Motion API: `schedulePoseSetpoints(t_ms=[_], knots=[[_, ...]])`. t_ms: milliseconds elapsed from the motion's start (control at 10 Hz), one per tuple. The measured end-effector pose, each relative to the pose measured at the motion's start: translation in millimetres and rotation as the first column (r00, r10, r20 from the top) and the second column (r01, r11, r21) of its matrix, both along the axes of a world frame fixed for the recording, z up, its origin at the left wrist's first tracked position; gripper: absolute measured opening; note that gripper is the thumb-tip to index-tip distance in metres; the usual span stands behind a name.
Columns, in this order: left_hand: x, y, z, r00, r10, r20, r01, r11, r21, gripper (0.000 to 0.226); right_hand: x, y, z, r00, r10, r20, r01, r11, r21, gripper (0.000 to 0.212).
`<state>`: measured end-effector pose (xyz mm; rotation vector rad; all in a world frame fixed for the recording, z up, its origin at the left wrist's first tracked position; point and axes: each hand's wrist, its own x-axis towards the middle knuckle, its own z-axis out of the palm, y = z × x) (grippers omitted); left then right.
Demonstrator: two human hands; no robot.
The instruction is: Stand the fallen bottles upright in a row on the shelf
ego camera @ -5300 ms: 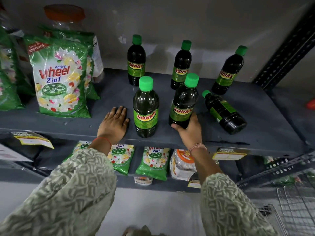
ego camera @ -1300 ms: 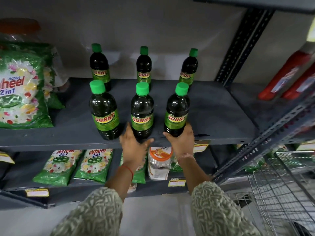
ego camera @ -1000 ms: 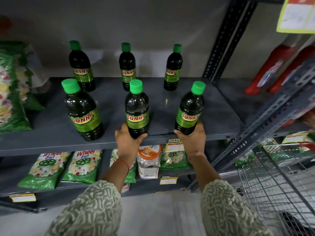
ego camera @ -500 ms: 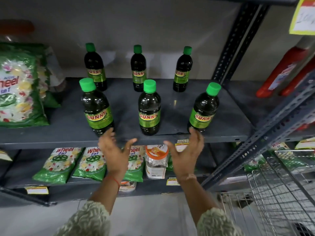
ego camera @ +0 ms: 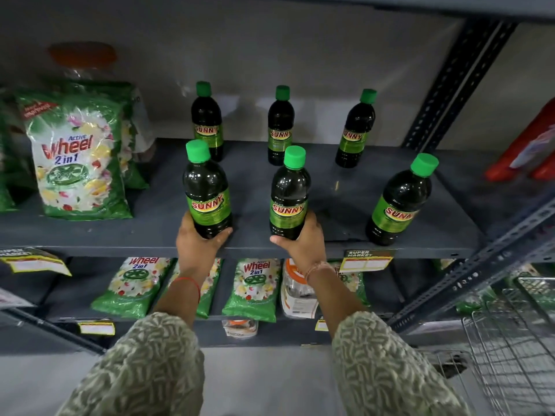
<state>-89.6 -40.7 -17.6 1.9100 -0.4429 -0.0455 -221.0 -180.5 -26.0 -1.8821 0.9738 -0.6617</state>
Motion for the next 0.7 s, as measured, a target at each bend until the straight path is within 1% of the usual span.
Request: schedulePoseSetpoints(t_ms=[100, 300, 400, 600, 700], knots=[[8.6, 9.1, 0.9, 1.0, -0.001, 0.011, 0.001, 1.0, 0.005, 0.065, 0.5, 2.8, 0.7, 1.0, -0.006, -0.009, 0.006, 1.0, -0.004, 0.082], [12.1, 15.9, 2.9, 0.997, -0.07, -0.015, 0.071, 0.997, 0.026, 0.067, -2.3, 5.1, 2.1, 1.0, -0.003, -0.022, 0.003, 1.0, 0.002, 0.078], [16.6, 20.7, 1.0, 0.994, -0.106, -0.011, 0.107, 0.991, 0.08, 0.07, -4.7, 3.7, 6.2, 0.999, -0.018, -0.028, 0.019, 1.0, 0.022, 0.077], [19.1, 21.7, 0.2, 0.993, -0.11, -0.041, 0.114, 0.988, 0.108, 0.069, -5.2, 3.6, 10.5, 0.999, -0.009, -0.047, 0.011, 0.999, 0.043, 0.077], [17.2, 23.6, 3.1, 0.984, -0.147, -0.097, 0.152, 0.987, 0.051, 0.076, -6.3, 7.2, 8.6, 0.999, -0.03, 0.031, 0.027, 0.997, 0.074, 0.089]])
